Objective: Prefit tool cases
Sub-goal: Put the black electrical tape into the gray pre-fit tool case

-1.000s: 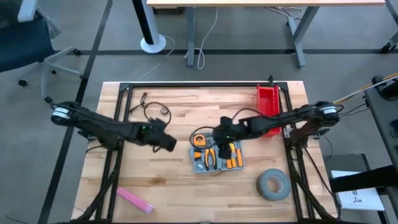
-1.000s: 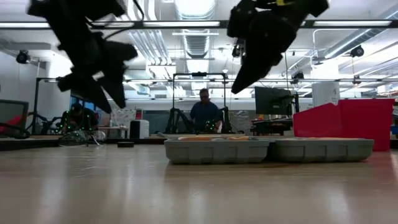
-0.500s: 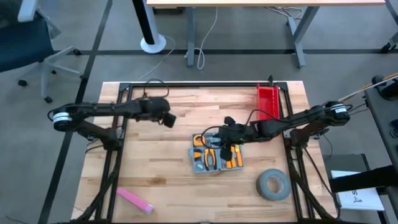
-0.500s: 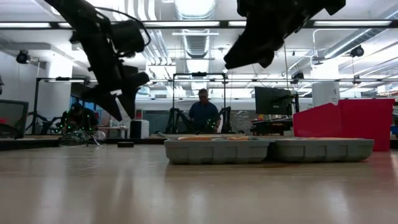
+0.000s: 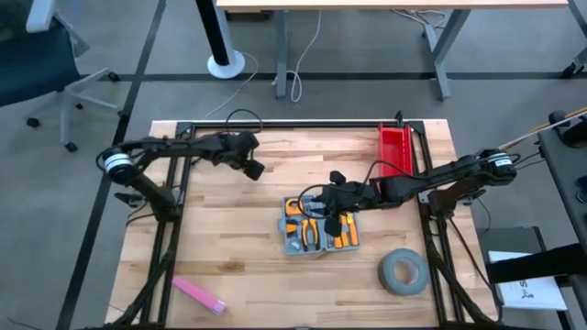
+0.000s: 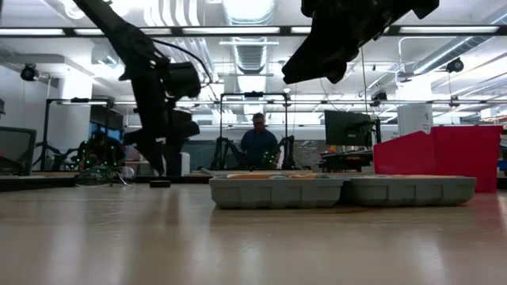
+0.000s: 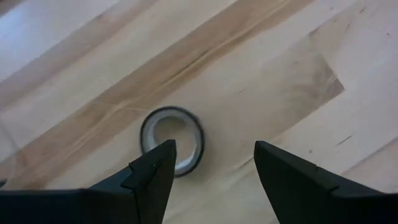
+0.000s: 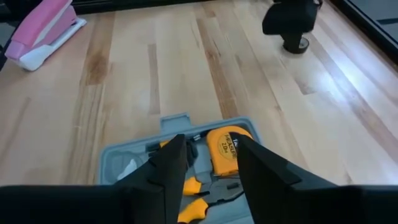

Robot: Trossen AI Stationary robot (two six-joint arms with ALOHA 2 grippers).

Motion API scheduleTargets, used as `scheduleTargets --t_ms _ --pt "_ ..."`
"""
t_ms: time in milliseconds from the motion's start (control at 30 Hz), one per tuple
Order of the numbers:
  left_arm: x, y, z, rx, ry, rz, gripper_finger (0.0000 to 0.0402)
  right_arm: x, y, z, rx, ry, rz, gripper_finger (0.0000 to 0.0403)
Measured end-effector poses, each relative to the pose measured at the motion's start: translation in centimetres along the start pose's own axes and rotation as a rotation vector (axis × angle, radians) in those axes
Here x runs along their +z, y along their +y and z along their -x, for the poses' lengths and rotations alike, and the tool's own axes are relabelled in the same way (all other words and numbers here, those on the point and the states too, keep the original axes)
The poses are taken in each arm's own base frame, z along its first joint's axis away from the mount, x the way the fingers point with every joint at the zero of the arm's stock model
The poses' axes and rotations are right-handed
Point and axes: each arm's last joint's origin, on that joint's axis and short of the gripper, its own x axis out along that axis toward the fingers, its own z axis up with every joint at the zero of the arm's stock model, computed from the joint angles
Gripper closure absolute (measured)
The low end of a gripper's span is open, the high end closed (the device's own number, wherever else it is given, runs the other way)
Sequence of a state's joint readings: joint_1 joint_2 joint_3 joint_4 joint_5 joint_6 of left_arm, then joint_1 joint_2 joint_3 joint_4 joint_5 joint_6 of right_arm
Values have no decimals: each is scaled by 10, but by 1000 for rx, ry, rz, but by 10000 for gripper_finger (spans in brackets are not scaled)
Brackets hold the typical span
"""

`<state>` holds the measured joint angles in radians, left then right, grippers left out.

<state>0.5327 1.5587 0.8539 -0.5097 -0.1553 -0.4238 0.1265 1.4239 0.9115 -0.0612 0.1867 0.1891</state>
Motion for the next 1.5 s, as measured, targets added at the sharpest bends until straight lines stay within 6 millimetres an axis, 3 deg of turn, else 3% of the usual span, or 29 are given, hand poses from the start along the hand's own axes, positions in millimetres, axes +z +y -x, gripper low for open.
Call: scheduleTargets --t_ms 200,400,767,1200,1500 --pt "12 -8 -12 39 93 -56 171 0 0 0 0 1 4 275" --pt "9 -7 -17 86 160 -90 183 0 0 0 0 3 -8 286" --pt "11 -5 -19 79 147 -131 214 0 0 0 2 2 -20 300" --pt "13 0 -21 71 144 -158 211 4 1 1 12 -38 -27 289" --pt "9 8 -26 -41 206 -165 231 4 4 2 25 -40 -22 306"
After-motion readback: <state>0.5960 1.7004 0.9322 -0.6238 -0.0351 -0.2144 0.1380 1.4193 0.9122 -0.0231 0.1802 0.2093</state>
